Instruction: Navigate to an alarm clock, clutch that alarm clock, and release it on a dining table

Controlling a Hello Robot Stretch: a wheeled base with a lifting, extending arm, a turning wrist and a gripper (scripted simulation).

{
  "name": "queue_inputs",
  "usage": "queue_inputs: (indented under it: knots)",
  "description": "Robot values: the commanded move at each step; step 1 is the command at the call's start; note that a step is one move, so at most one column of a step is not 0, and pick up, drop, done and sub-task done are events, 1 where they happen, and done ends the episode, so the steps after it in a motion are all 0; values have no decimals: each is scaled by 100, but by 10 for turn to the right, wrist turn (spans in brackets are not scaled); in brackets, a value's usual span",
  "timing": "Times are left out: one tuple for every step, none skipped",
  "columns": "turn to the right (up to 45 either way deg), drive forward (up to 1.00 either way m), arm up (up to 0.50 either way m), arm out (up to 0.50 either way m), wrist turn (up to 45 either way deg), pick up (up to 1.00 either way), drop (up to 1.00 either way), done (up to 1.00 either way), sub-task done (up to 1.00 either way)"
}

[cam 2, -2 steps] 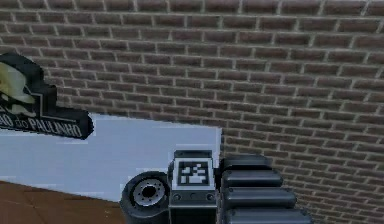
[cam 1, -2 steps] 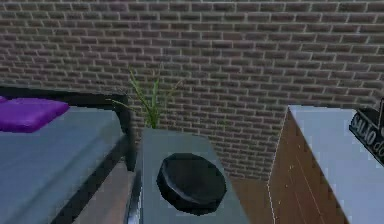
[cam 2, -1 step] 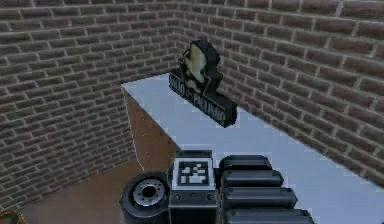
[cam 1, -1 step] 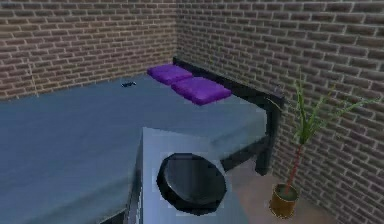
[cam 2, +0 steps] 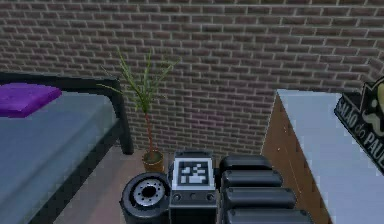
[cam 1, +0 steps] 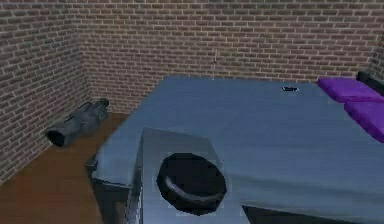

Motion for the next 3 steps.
queue_inputs:
  knots:
    - [-450,0,0,0,0,0,0,0,0]
    - [-390,0,0,0,0,0,0,0,0]
    - [0,100,0,0,0,0,0,0,0]
